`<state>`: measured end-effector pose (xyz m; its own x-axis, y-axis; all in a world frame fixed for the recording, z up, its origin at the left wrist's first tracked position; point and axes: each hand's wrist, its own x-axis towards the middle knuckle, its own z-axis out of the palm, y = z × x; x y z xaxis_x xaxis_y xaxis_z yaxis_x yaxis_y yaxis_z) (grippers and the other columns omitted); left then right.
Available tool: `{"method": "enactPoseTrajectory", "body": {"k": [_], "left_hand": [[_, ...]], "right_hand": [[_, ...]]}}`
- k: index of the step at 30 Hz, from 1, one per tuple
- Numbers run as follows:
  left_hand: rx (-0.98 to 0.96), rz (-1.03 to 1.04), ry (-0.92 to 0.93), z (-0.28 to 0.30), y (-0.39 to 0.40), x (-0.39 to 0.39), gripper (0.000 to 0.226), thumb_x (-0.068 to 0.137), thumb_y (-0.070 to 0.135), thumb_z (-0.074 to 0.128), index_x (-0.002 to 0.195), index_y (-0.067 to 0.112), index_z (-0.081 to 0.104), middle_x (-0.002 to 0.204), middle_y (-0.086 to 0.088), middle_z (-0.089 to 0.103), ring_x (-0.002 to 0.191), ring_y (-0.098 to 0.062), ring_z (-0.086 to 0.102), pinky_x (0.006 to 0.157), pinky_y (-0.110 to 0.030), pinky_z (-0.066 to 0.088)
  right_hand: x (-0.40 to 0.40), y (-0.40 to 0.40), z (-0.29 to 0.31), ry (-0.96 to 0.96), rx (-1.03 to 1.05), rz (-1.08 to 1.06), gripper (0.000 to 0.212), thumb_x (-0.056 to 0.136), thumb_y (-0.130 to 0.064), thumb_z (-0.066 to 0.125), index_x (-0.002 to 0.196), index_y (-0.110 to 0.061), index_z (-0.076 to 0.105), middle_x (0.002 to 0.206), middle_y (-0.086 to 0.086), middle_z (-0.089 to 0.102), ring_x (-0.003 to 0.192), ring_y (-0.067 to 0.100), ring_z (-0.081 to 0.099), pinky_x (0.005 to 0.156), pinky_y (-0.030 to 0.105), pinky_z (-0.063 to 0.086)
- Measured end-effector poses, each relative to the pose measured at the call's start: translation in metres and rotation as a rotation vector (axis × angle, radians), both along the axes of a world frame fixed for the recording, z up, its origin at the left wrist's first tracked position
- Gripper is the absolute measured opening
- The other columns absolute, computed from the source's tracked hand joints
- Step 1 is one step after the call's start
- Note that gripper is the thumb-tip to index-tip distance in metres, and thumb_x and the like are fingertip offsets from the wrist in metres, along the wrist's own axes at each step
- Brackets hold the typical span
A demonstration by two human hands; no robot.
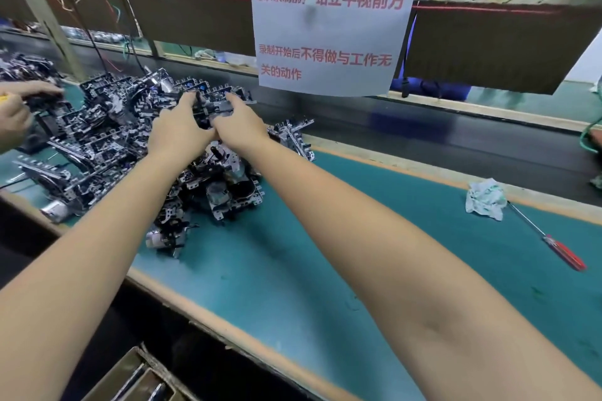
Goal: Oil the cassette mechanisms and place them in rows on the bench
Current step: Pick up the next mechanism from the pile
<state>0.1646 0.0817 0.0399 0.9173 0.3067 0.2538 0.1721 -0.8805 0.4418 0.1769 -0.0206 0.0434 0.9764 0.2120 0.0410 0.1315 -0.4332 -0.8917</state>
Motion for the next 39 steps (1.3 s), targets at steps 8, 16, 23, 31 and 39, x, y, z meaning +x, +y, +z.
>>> {"method": "enactPoseTrajectory", "body": {"k": [8, 16, 23, 31, 39], "left_hand": [[-0.014, -0.109, -0.194, 0.005, -0.005, -0.011, 0.06, 0.086, 0.022, 0.064, 0.14, 0.014, 0.04, 0.129, -0.016, 0.056, 0.115, -0.038, 0.05, 0.09, -0.045, 0.041], [0.008, -0.318, -0.413, 0.026, -0.038, -0.052, 0.065, 0.082, 0.028, 0.072, 0.138, 0.012, 0.042, 0.132, -0.012, 0.052, 0.117, -0.03, 0.051, 0.097, -0.042, 0.042], [-0.131, -0.534, -0.418, 0.013, -0.119, -0.085, 0.073, 0.076, 0.043, 0.071, 0.138, 0.015, 0.044, 0.128, -0.006, 0.054, 0.11, -0.024, 0.056, 0.092, -0.045, 0.048], [-0.302, -0.748, -0.214, -0.032, -0.203, -0.119, 0.083, 0.065, 0.073, 0.061, 0.132, 0.027, 0.048, 0.118, 0.007, 0.058, 0.089, -0.011, 0.059, 0.079, -0.042, 0.051], [-0.291, -0.882, 0.162, -0.039, -0.247, -0.164, 0.072, 0.046, 0.093, 0.04, 0.109, 0.061, 0.046, 0.085, 0.027, 0.061, 0.062, 0.001, 0.056, 0.064, -0.022, 0.043]], "right_hand": [[-0.015, -0.014, 0.002, -0.131, 0.064, 0.001, 0.05, 0.091, -0.012, 0.044, 0.139, -0.022, 0.036, 0.117, 0.008, 0.059, 0.084, 0.024, 0.059, 0.066, 0.033, 0.044], [-0.063, -0.077, 0.007, -0.477, 0.022, 0.004, 0.045, 0.093, -0.015, 0.051, 0.137, -0.019, 0.042, 0.131, 0.003, 0.055, 0.121, 0.018, 0.044, 0.096, 0.037, 0.039], [-0.118, -0.162, -0.008, -0.609, -0.068, -0.164, 0.055, 0.087, -0.013, 0.059, 0.139, -0.017, 0.042, 0.128, -0.001, 0.055, 0.121, 0.013, 0.042, 0.096, 0.019, 0.031], [-0.186, -0.244, -0.044, -0.559, -0.317, -0.373, 0.056, 0.083, -0.023, 0.058, 0.137, -0.016, 0.046, 0.115, -0.006, 0.06, 0.109, 0.011, 0.044, 0.086, 0.022, 0.039], [-0.264, -0.282, -0.049, -0.529, -0.422, -0.524, 0.053, 0.08, -0.033, 0.052, 0.127, -0.009, 0.058, 0.099, -0.016, 0.06, 0.091, 0.006, 0.048, 0.084, 0.006, 0.035]]}}
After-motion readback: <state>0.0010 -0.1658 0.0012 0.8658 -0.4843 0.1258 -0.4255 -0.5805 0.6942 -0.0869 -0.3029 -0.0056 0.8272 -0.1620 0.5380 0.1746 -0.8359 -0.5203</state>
